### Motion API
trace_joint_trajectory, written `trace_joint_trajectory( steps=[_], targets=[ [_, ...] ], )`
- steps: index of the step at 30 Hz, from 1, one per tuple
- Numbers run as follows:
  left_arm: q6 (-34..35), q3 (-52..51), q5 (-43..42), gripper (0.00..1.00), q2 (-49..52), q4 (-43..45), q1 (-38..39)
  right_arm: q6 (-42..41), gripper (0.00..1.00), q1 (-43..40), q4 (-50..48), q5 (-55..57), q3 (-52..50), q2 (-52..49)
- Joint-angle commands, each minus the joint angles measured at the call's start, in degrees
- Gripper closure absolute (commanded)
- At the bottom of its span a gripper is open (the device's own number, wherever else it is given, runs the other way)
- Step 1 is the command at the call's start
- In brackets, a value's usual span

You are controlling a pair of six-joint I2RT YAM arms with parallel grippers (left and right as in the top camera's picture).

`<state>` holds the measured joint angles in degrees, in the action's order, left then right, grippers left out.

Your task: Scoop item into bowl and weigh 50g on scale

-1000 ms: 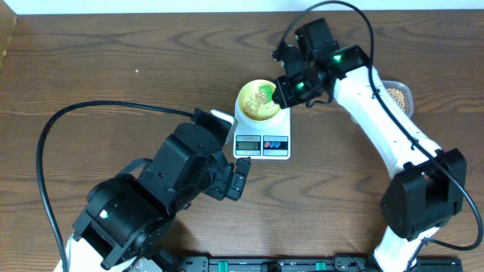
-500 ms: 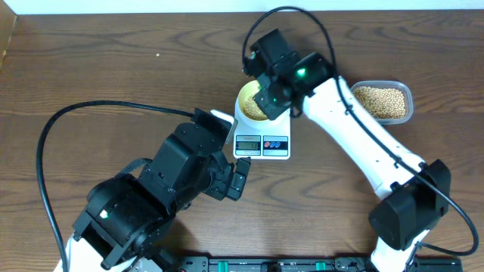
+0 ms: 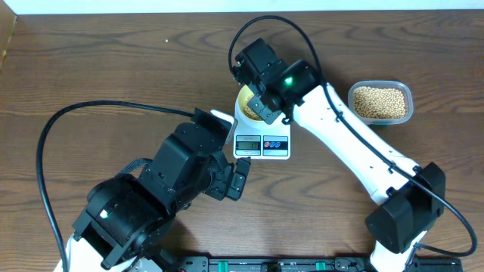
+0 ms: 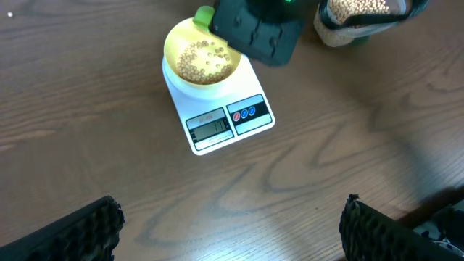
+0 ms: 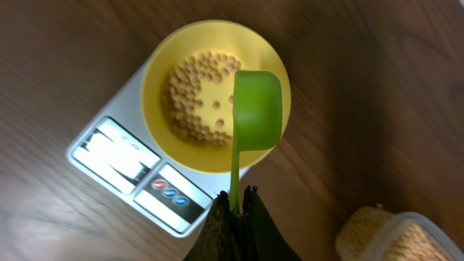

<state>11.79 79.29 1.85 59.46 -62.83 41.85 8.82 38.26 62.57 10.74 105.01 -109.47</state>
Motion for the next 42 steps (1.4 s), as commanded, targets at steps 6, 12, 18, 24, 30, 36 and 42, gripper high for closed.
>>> trace_joint_trajectory(
  steps=[6, 12, 18, 24, 30, 36, 42],
  targets=[
    [-0.74, 0.94, 0.13, 0.02, -0.37, -0.13, 0.02, -4.94, 0.99, -7.52, 0.76, -8.79, 8.61, 3.26],
    [-0.74, 0.94, 0.13, 0.02, -0.37, -0.13, 0.02, -10.36, 0.99, -15.8, 8.13, 9.73, 9.7, 3.8],
    [-0.74, 0.94, 0.13, 0.02, -0.37, -0.13, 0.02, -15.34, 0.99, -25.94, 14.03, 11.61, 9.27, 3.39],
    [-0.74, 0.94, 0.11, 0.02, -0.37, -0.13, 0.02, -17.16, 0.99, -34.05, 13.75, 6.82, 5.25, 2.05],
    [-0.74, 0.94, 0.13, 0.02, -0.37, -0.13, 0.02, -18.23, 0.99, -37.09, 12.02, 6.64, -2.97, 0.92],
    [-0.74, 0.94, 0.11, 0.02, -0.37, -0.13, 0.02, -18.23, 0.99, -37.31, 6.73, 4.09, -10.03, 0.85],
    [-0.74, 0.94, 0.11, 0.02, -0.37, -0.13, 0.02, -18.23, 0.99, -37.33, 0.46, 3.26, -16.5, 0.81]
  ],
)
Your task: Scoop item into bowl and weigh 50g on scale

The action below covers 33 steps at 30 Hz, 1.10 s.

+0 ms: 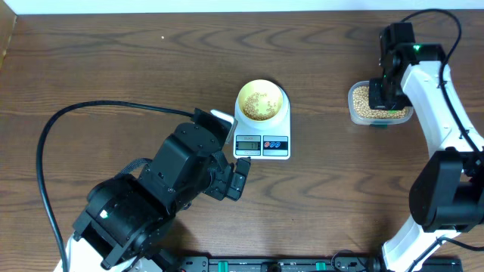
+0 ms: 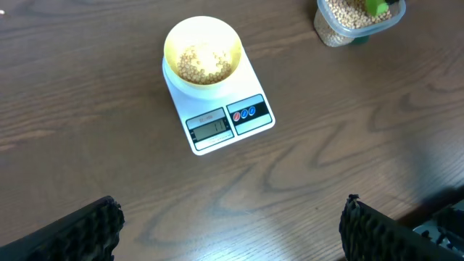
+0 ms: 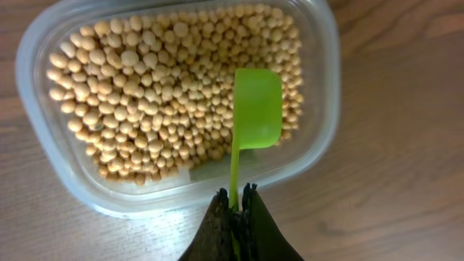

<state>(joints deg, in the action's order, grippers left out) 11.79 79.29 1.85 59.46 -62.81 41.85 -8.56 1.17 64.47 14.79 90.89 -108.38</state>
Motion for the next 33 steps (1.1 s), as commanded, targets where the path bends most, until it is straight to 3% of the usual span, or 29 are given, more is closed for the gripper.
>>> trace_joint_trajectory(
  steps=[1, 20, 33],
  targets=[
    [-0.74, 0.94, 0.11, 0.02, -0.37, -0.15, 0.02, -0.83, 0.99, -0.33, -2.12, -1.57, -3.06, -0.28],
    [-0.74, 0.94, 0.13, 0.02, -0.37, -0.15, 0.02, 5.66, 0.99, -16.35, -4.92, -42.47, -5.57, -0.31],
    [-0.74, 0.94, 0.11, 0.02, -0.37, -0.15, 0.02, 8.66, 0.99, -22.53, -7.04, -52.98, -10.93, -0.5]
  ],
)
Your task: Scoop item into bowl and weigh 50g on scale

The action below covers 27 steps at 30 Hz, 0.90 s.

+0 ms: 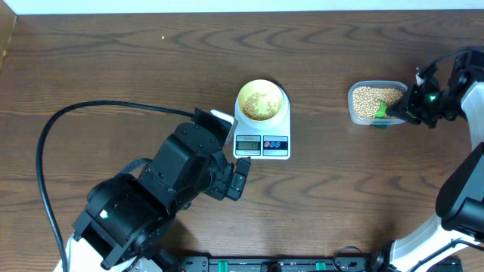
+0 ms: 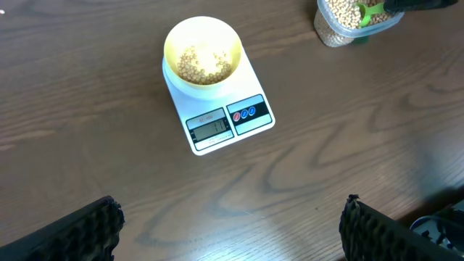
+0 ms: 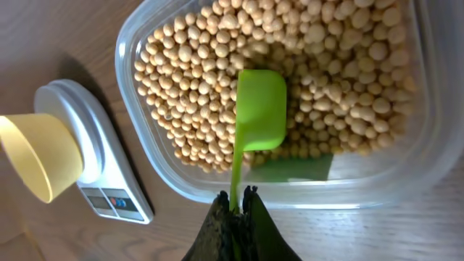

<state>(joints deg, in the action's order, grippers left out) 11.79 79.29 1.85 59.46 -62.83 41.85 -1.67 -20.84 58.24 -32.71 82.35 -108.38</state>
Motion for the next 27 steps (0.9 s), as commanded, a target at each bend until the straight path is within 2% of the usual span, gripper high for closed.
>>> trace_joint_trajectory(
  steps=[1, 7, 14, 27],
  targets=[
    [-0.74, 0.94, 0.11, 0.02, -0.37, -0.13, 0.02, 1.75, 0.99, -0.66, -1.46, -6.1, -3.19, -0.5],
    [-0.74, 0.94, 0.11, 0.02, -0.37, -0.13, 0.02, 1.73, 0.99, -2.27, -6.49, -13.18, -7.85, -0.5],
    [-0.74, 0.94, 0.13, 0.02, -0.37, -0.13, 0.02, 1.77, 0.99, -5.51, -8.35, -22.05, -8.55, -0.5],
    [-0.74, 0.94, 0.11, 0.02, -0.37, -0.13, 0.02, 1.81, 0.99, -10.71, -8.31, -26.38, -8.55, -0.5]
  ],
)
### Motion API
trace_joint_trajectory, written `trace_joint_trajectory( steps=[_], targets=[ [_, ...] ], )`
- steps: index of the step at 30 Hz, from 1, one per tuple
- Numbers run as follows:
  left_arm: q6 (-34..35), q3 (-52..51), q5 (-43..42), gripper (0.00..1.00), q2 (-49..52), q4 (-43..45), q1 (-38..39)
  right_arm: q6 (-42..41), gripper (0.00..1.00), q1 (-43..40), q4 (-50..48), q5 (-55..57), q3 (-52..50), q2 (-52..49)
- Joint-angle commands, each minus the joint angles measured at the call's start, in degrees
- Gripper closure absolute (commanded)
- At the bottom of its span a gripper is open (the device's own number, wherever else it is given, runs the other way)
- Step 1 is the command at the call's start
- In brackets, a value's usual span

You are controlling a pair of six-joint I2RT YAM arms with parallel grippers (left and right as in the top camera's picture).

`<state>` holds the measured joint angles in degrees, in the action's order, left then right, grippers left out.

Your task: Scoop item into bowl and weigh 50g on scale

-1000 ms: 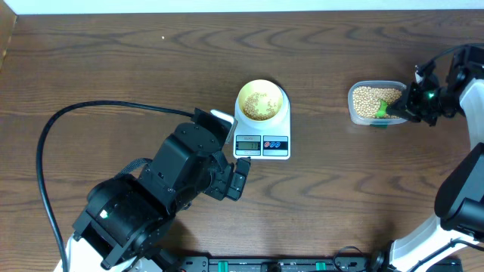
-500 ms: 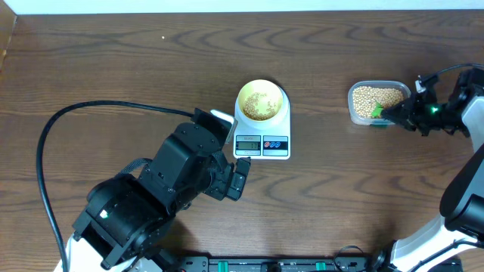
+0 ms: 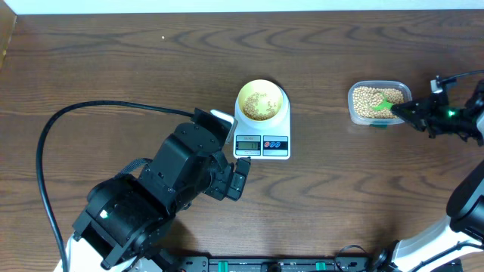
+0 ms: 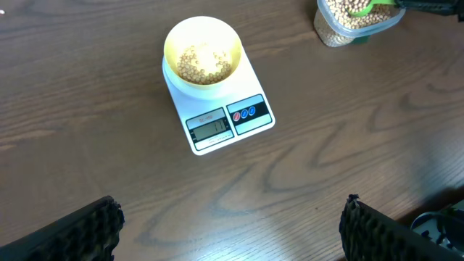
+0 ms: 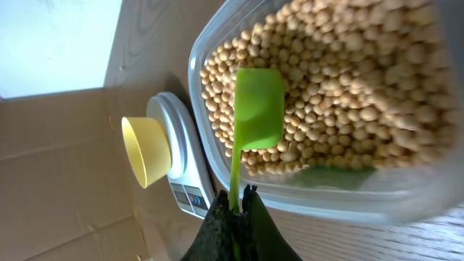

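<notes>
A yellow bowl with some soybeans sits on a white scale at the table's middle. At the right stands a clear tub of soybeans. My right gripper is shut on the handle of a green scoop, whose cup lies tilted in the beans of the clear tub. The right arm reaches in low from the right side. My left gripper is open, high above the bare table in front of the scale.
The scale's display and two buttons face the front. A black cable loops over the left of the table. A cardboard wall shows beyond the scale in the right wrist view.
My right gripper has tipped further over toward the side, so the scoop now lies steeper in the beans. The arm sits further right. The left arm, bowl and scale stay put.
First my right gripper held the emptied scoop over the yellow bowl on the scale. Then it held the scoop over the tub of soybeans at the right. After that the scoop dipped into the beans, and now it is tilted more steeply in them.
</notes>
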<state>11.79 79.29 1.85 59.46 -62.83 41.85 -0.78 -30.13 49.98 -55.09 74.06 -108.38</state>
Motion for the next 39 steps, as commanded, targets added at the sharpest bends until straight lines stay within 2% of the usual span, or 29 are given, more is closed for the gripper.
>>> trace_joint_trajectory(
  steps=[1, 9, 16, 30, 39],
  targets=[
    [-0.74, 0.94, 0.13, 0.02, -0.37, -0.13, 0.02, 1.05, 0.99, -1.79, -0.04, -4.33, -0.26, -0.5],
    [-0.74, 0.94, 0.13, 0.02, -0.37, -0.13, 0.02, 2.8, 0.99, -4.66, 0.57, -9.4, -0.28, -0.5],
    [-0.74, 0.94, 0.13, 0.02, -0.37, -0.13, 0.02, 3.54, 0.99, -3.28, 1.27, -14.6, -0.31, -0.5],
    [-0.74, 0.94, 0.11, 0.02, -0.37, -0.13, 0.02, 3.78, 0.99, 8.79, -1.97, -25.97, -0.31, -0.5],
    [-0.74, 0.94, 0.13, 0.02, -0.37, -0.13, 0.02, -2.27, 0.99, 18.93, -8.63, -29.55, -0.31, -0.5]
  ],
)
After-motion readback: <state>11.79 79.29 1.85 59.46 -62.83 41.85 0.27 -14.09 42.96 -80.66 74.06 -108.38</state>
